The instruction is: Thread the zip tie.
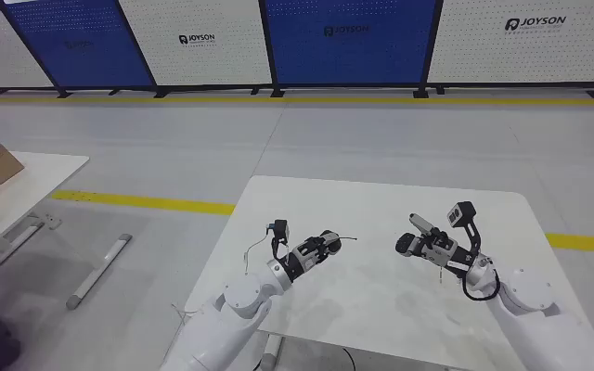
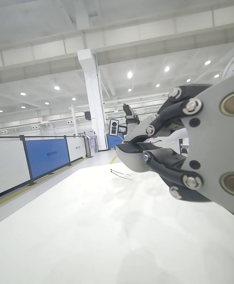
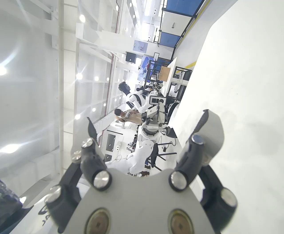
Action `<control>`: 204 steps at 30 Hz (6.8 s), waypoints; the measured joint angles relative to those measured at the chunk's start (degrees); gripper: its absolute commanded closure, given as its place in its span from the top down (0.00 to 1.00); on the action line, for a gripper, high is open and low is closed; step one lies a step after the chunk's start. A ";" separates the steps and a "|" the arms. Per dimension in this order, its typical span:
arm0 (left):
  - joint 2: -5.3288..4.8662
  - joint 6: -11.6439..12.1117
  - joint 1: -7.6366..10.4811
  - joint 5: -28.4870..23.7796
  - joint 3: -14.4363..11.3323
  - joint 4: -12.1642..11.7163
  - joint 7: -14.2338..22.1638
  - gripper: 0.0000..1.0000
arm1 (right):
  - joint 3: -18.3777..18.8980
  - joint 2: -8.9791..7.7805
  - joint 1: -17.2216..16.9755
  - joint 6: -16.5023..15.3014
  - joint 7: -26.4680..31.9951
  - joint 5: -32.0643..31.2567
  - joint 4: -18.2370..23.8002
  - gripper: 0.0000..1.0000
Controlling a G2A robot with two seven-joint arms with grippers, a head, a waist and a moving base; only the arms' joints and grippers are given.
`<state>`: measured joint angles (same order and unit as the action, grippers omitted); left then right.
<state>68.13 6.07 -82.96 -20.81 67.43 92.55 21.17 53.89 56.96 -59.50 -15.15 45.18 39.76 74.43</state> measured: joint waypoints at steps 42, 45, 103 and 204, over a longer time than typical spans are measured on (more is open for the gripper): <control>-0.67 2.17 -1.58 5.01 0.65 1.28 2.78 0.00 | 0.00 0.00 0.00 0.00 0.00 0.00 0.00 1.00; -1.37 1.43 -2.88 6.56 1.21 1.63 8.77 0.00 | 0.00 0.00 0.00 0.00 0.00 0.00 0.00 1.00; -1.59 1.29 -3.11 6.36 2.11 1.69 9.74 0.00 | 0.14 -3.92 15.79 34.63 24.64 -53.24 8.92 1.00; -1.59 1.30 -3.11 6.36 2.11 1.69 9.74 0.00 | -19.55 5.85 29.96 26.97 34.19 -64.11 -19.67 0.33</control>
<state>66.54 7.37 -86.08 -14.44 69.54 94.24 30.90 34.34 62.81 -29.54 11.81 79.38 -24.34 54.76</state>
